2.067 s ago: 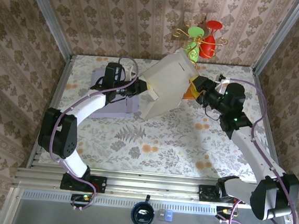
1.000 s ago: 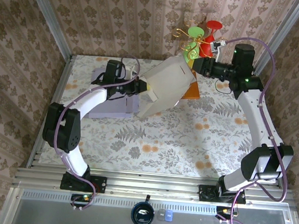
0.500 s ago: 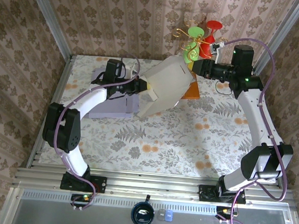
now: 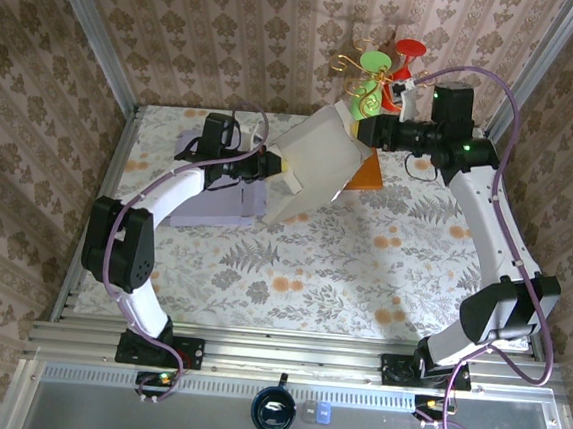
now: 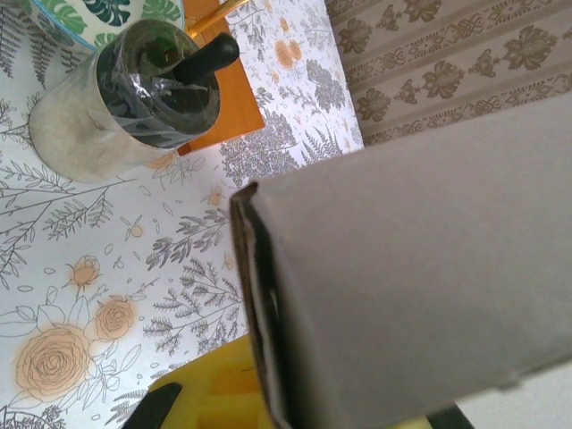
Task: Fold the paper box
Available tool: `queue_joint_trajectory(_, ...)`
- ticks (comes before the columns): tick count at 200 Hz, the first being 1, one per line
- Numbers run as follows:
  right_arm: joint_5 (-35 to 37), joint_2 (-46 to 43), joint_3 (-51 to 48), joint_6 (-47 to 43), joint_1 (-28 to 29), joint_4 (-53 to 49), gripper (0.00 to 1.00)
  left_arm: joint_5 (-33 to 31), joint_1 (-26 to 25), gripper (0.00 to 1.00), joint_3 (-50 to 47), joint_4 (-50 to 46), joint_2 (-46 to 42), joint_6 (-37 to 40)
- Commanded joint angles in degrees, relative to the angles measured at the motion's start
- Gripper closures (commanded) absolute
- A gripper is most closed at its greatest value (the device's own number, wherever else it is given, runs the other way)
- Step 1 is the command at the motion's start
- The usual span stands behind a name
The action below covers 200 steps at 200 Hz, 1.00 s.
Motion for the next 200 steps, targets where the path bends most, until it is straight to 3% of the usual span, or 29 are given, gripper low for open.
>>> queue_joint_trajectory(1,5.6,0.7,2.3,-5.1,1.3,-4.2,0.55,2.2,-0.2,1.0,2.2,-1.5,-0.9,2.2)
queue_joint_trajectory(55,11.9,1.1,4.0,-10.5,3.9,-7.6,0.57,1.8,-0.4,1.0,2.3,-2.9,-1.7,3.3)
queue_joint_trajectory(100,14.8,1.1,4.3,-12.9,5.5,-9.0,0.65,1.5,-0.4,1.0,2.2,-3.9,-2.4,3.9)
queue_joint_trajectory(200,35.2,1.8,4.9,-20.8,12.7,-14.0,0.64,-1.7,-1.3,1.0,4.8,-10.0,-3.2,7.1)
